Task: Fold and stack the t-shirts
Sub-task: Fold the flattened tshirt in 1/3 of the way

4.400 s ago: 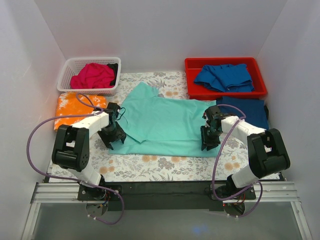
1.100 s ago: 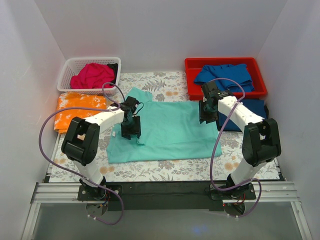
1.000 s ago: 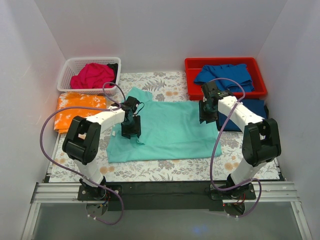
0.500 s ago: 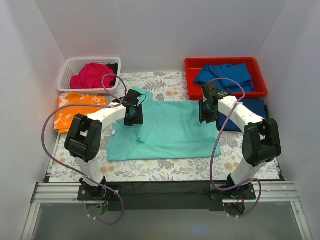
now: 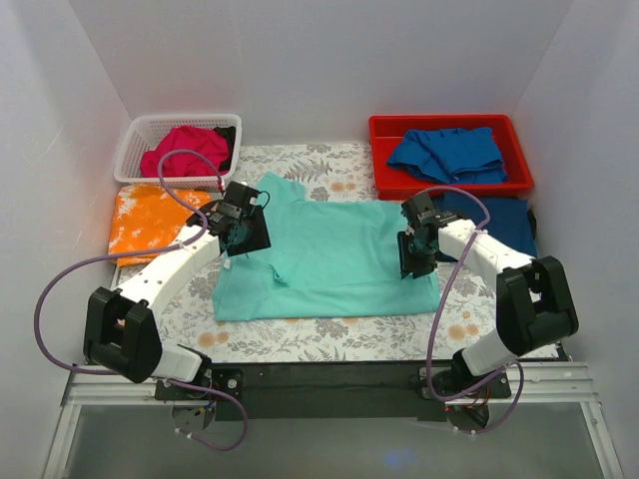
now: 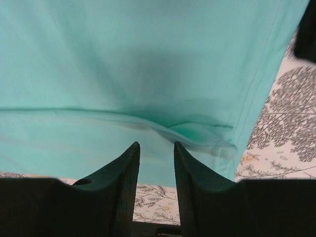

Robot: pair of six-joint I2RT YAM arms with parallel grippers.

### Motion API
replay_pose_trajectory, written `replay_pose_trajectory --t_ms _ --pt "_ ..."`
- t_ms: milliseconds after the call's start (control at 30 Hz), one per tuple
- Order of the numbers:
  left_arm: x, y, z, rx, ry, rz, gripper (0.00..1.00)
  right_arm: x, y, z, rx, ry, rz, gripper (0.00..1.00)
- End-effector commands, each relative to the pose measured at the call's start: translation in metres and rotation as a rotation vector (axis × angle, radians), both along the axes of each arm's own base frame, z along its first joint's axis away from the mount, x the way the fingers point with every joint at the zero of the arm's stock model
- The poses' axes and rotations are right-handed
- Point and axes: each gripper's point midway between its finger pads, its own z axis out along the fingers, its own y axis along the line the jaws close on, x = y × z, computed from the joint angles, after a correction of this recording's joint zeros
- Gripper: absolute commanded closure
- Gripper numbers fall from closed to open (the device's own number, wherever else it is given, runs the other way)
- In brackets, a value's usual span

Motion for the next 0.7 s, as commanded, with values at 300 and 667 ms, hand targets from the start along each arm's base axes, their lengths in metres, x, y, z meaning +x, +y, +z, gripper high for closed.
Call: replay_pose_trajectory --t_ms 300,667 --pt "-0.083 0.048 -0.094 -0.075 0.405 0.263 0.54 -0.041 0.008 -0.030 0.062 0.071 0.039 0.60" --pt "-0.106 0.064 -0.124 -0.082 0.676 0.396 0.55 -0.071 0.004 -0.049 0.068 0.173 0.026 0.60"
